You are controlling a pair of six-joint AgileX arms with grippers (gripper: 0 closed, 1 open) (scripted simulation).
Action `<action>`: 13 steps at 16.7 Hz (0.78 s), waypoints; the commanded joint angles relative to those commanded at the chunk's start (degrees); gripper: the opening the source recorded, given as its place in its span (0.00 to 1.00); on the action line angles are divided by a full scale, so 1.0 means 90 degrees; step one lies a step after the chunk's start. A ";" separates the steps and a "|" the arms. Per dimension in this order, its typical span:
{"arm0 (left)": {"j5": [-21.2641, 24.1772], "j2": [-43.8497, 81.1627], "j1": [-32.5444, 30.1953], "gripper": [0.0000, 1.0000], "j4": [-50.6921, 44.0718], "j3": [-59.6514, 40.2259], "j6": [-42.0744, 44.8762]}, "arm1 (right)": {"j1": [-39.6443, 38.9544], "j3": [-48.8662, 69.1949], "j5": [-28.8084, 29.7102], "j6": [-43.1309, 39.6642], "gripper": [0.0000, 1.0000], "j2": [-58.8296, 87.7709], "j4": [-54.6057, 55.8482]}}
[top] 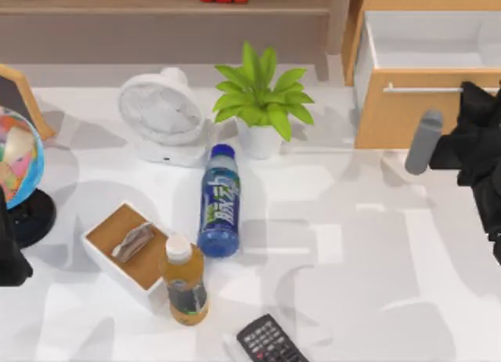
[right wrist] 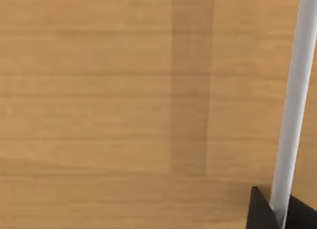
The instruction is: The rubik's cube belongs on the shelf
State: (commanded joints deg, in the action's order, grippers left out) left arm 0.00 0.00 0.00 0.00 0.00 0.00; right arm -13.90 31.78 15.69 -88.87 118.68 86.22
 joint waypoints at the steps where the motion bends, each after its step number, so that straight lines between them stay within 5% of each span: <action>1: 0.0000 0.0000 0.0000 1.00 0.0000 0.0000 0.0000 | 0.0013 0.0078 -0.0014 -0.0002 0.00 0.0034 -0.0045; 13: 0.0000 0.0000 0.0000 1.00 0.0000 0.0000 0.0000 | 0.0299 0.1676 -0.0290 -0.0009 0.00 0.0669 -0.1000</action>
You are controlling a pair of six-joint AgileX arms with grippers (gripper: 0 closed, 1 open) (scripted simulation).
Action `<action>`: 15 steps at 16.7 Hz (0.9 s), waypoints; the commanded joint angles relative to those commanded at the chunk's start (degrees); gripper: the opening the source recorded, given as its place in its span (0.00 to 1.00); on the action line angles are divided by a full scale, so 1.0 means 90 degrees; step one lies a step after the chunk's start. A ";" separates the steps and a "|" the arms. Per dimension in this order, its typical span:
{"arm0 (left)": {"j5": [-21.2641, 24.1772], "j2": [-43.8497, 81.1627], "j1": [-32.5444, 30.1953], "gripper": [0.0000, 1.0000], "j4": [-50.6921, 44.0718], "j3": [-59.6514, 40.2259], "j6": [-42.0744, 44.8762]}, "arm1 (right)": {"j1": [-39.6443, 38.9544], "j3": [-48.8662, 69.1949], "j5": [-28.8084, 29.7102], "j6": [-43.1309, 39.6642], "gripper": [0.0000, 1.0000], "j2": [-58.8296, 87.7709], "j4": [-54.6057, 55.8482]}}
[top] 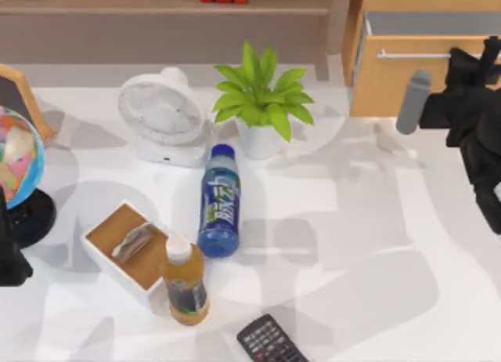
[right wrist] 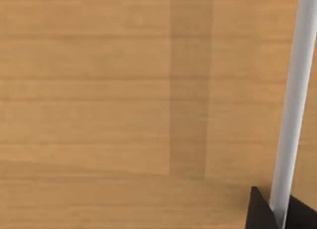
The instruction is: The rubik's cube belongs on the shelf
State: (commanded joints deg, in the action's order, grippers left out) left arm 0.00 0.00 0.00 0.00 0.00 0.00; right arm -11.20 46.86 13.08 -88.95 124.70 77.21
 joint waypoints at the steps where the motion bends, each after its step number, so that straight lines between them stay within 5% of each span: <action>1: 0.0000 0.0000 0.0000 1.00 0.0000 0.0000 0.0000 | -0.0019 -0.0032 0.0014 0.0016 0.00 -0.0021 0.0001; 15: 0.0000 0.0000 0.0000 1.00 0.0000 0.0000 0.0000 | 0.0201 0.1820 -0.0196 0.0006 0.00 0.0794 -0.1030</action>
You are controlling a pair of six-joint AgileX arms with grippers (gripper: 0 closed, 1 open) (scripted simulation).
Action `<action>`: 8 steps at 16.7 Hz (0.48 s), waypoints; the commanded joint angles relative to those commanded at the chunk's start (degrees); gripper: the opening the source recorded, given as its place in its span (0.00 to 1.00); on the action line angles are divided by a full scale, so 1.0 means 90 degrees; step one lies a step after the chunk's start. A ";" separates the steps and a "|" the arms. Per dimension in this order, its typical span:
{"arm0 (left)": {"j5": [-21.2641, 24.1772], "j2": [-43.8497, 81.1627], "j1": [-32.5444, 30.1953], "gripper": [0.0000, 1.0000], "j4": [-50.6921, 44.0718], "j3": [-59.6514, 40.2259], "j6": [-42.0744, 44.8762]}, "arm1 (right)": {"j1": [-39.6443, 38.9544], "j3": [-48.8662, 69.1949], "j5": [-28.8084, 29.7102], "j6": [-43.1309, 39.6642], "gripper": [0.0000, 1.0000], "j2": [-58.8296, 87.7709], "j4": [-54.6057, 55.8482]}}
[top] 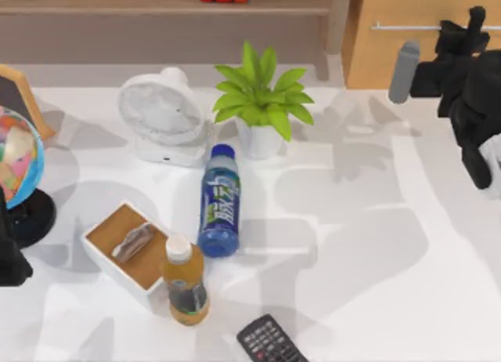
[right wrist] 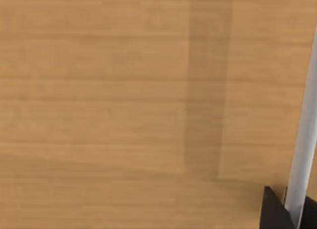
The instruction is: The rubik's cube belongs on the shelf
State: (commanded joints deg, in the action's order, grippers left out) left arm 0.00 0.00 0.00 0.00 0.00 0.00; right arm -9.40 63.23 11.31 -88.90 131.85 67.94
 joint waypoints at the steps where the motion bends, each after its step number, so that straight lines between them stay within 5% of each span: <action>1: 0.0000 0.0000 0.0000 1.00 0.0000 0.0000 0.0000 | 0.0000 0.0000 0.0000 0.0000 0.00 0.0000 0.0000; 2: 0.0000 0.0000 0.0000 1.00 0.0000 0.0000 0.0000 | 0.0000 0.0000 0.0000 0.0000 0.00 0.0000 0.0000; 8: 0.0000 0.0000 0.0000 1.00 0.0000 0.0000 0.0000 | 0.0000 0.0000 0.0000 0.0000 0.45 0.0000 0.0000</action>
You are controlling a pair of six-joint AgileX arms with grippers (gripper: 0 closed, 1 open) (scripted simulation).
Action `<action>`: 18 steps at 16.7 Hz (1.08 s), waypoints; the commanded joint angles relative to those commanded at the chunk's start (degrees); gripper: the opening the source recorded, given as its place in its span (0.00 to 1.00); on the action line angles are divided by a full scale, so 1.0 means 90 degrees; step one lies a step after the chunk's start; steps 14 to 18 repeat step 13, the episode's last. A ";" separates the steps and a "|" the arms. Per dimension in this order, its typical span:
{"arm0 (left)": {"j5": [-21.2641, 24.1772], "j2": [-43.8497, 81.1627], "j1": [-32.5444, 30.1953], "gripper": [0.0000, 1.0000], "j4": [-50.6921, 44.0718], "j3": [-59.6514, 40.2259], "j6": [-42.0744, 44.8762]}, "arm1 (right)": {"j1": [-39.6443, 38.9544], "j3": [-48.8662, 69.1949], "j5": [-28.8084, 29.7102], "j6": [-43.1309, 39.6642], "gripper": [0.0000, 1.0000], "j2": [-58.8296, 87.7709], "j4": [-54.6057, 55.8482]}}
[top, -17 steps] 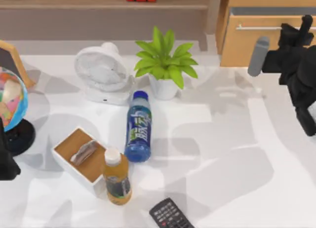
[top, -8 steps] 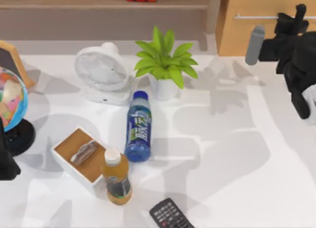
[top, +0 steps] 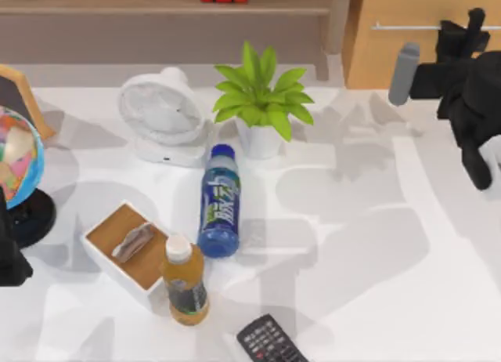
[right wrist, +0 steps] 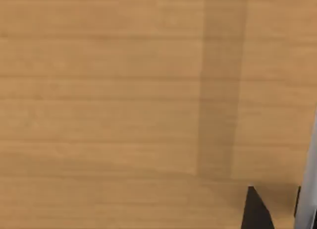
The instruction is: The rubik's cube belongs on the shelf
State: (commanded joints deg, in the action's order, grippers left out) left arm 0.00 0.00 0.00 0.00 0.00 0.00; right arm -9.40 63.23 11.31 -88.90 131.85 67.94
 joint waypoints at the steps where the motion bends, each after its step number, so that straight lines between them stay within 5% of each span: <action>1: 0.0000 0.0000 0.0000 1.00 0.0000 0.0000 0.0000 | 0.0000 0.0000 0.0000 0.0000 0.53 0.0000 0.0000; 7: 0.0000 0.0000 0.0000 1.00 0.0000 0.0000 0.0000 | 0.0000 0.0000 0.0000 0.0000 0.98 0.0000 0.0000; 18: 0.0000 0.0000 0.0000 1.00 0.0000 0.0000 0.0000 | 0.0000 0.0000 0.0000 0.0000 1.00 0.0000 0.0000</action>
